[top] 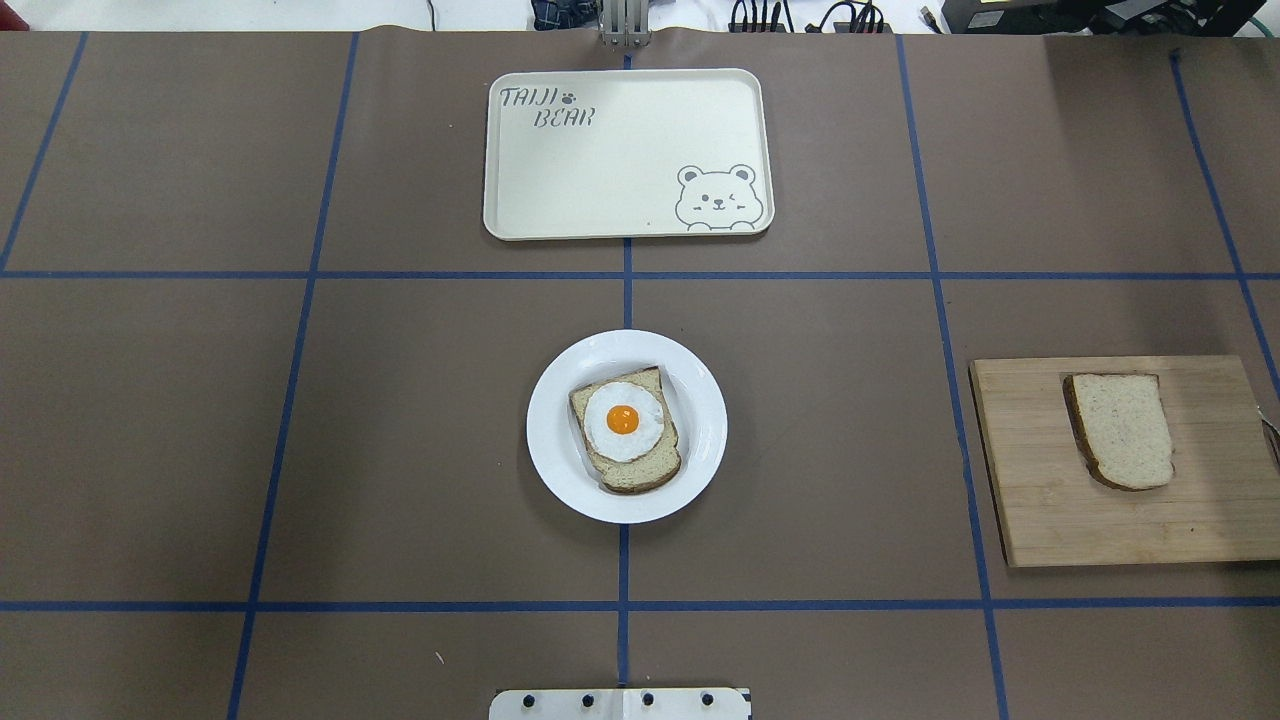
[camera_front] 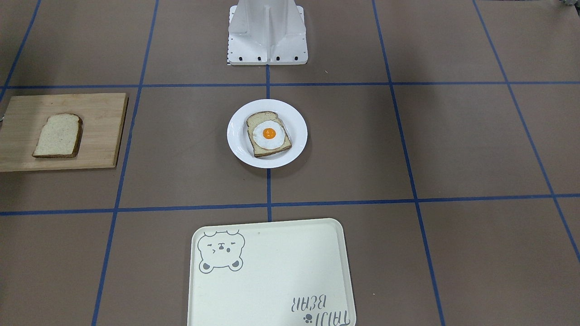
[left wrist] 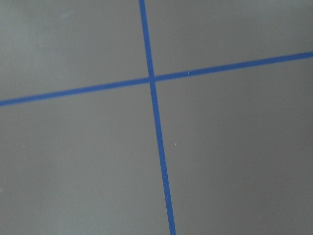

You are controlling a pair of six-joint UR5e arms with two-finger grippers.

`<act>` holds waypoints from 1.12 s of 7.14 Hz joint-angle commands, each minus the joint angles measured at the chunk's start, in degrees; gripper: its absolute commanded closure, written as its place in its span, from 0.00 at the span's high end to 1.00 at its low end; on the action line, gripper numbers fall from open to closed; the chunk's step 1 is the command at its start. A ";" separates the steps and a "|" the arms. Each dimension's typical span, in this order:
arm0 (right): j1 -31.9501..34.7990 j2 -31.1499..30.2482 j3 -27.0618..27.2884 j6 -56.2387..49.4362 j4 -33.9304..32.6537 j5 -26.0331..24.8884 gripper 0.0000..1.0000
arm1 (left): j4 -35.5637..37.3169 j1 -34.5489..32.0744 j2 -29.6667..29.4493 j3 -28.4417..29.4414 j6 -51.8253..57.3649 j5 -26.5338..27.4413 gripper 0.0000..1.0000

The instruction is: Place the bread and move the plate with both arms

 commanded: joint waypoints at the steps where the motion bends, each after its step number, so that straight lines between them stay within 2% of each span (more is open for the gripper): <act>1: 0.08 -0.12 -0.44 1.19 2.79 1.64 1.00 | -4.74 -0.10 -2.29 2.12 0.02 -0.47 0.99; 3: 0.00 -0.47 -0.35 1.88 4.63 4.53 1.00 | -6.14 -0.10 -2.38 1.61 0.64 -0.48 0.99; 5: -0.35 -1.01 -0.44 3.37 4.83 8.57 1.00 | -14.99 -0.10 -1.86 3.88 -1.46 -0.39 0.99; 6: -2.01 -1.35 -0.27 11.56 5.96 9.99 1.00 | -16.68 -0.10 -1.86 4.50 -1.82 -0.39 0.99; 8: -9.38 -4.51 -0.61 27.12 16.11 9.56 0.97 | -16.79 -0.10 -1.86 4.33 -1.74 -0.39 0.99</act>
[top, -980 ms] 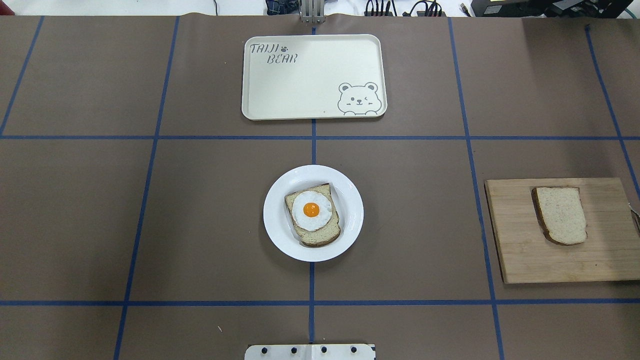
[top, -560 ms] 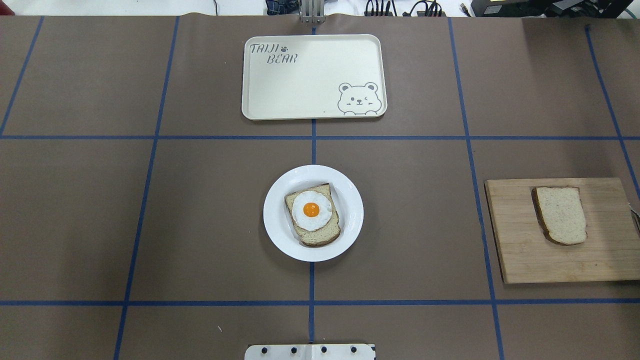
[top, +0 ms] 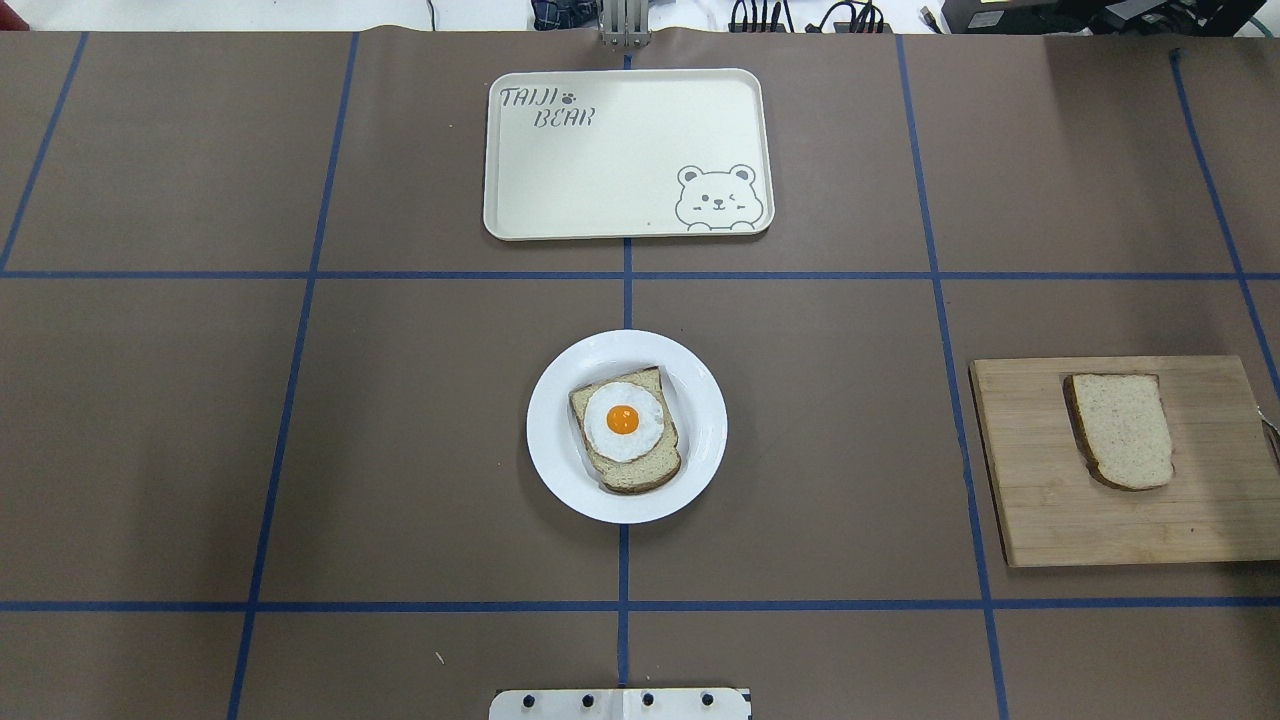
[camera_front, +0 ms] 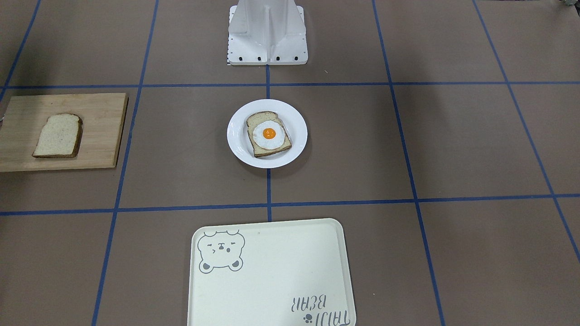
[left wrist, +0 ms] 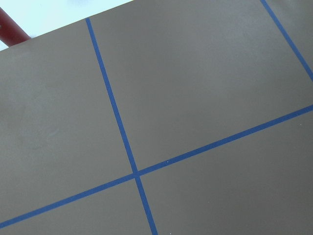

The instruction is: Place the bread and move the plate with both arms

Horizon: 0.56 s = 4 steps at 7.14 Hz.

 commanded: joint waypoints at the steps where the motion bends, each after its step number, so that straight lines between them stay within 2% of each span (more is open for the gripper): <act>1: -6.93 -3.54 -0.35 17.53 11.84 -0.24 0.96 | -0.92 0.00 0.02 -0.04 -0.13 0.00 0.99; 2: -11.31 -3.91 -1.05 26.05 17.82 -2.59 0.95 | -0.83 0.00 0.02 -0.21 -0.13 0.00 0.99; 3: -17.10 -3.91 -2.27 34.23 23.80 -7.31 0.94 | -0.92 0.00 0.02 -0.39 -0.13 0.00 0.99; 4: -22.29 -3.91 -6.20 40.49 32.56 -10.84 0.94 | -1.27 0.00 0.02 -0.30 -0.13 0.00 0.99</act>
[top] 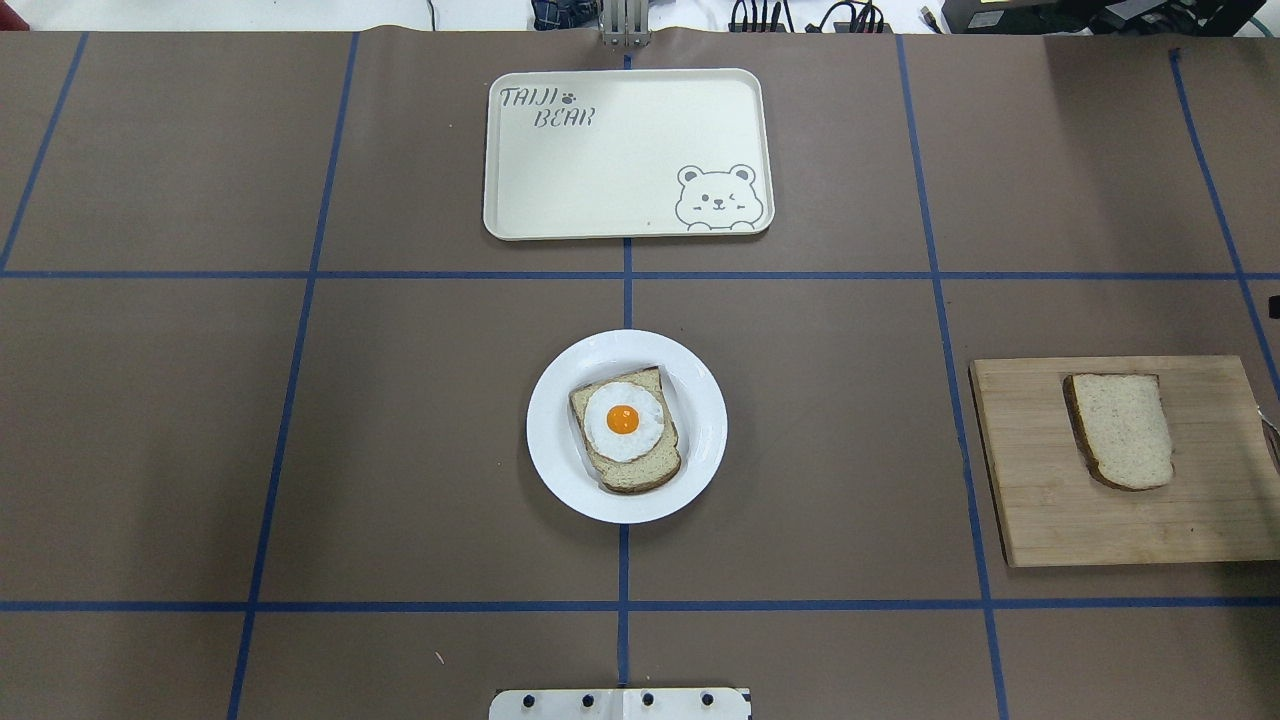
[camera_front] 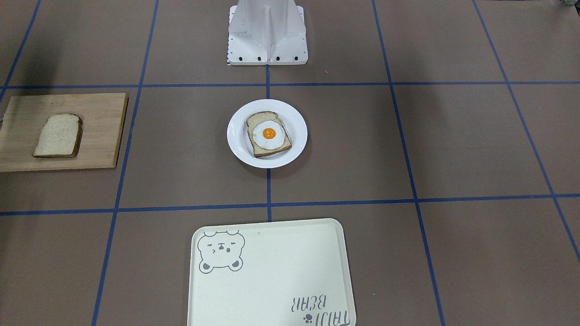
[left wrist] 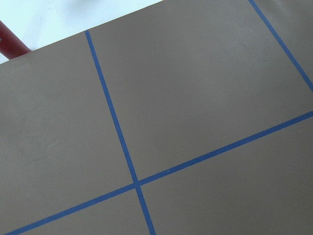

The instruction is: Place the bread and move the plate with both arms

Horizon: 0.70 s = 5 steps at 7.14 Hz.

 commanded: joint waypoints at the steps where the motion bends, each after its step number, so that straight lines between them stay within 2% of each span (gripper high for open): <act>1: -11.30 -0.14 -7.54 16.05 19.17 -7.51 0.91 | -1.09 0.00 0.17 0.06 -0.18 0.00 0.99; 2: -15.00 -0.14 -8.27 19.52 22.05 -9.98 0.88 | -1.10 0.00 0.18 -0.03 -0.35 0.00 0.99; 3: -16.00 0.03 -8.19 19.55 22.16 -10.00 0.84 | -1.10 0.00 0.18 0.15 -0.36 0.00 0.99; 4: -16.96 -0.05 -8.28 18.94 22.16 -10.00 0.76 | -1.10 0.00 0.18 0.15 -0.36 0.00 0.99; 5: -18.45 -0.75 -8.37 18.42 22.16 -10.96 0.74 | -1.10 0.00 0.26 0.06 -0.36 0.00 0.99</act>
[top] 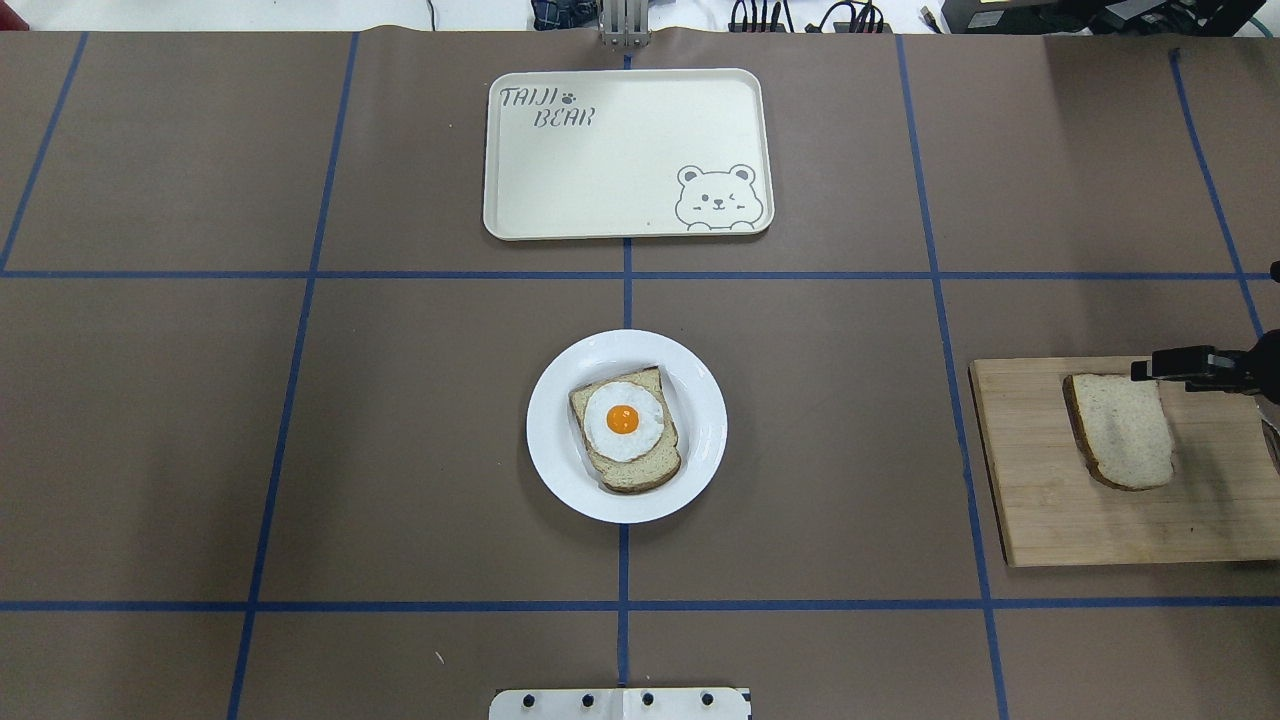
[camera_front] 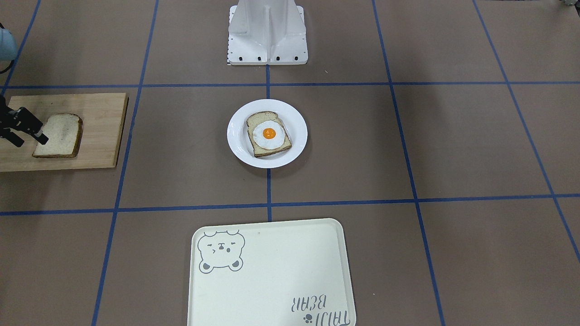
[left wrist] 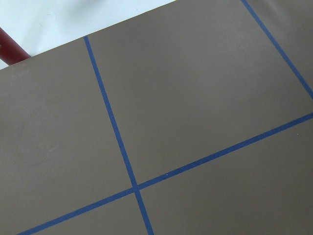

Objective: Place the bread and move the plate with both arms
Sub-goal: 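Lower the right gripper onto the bread slice on the wooden board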

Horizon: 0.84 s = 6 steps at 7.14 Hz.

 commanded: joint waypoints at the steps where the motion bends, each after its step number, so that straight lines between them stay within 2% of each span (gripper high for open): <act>1: -3.32 -0.91 -0.16 -0.82 0.24 -2.80 0.73 | -0.01 0.00 0.07 -0.05 -0.01 0.00 0.99; 5: -4.57 -1.17 -0.95 -3.01 0.15 -3.70 0.62 | -0.10 0.00 0.07 -0.05 -0.01 0.00 0.99; 6: -4.66 -1.17 -1.04 -3.02 -0.02 -3.79 0.56 | -0.10 0.00 -0.02 -0.05 -0.01 0.00 0.99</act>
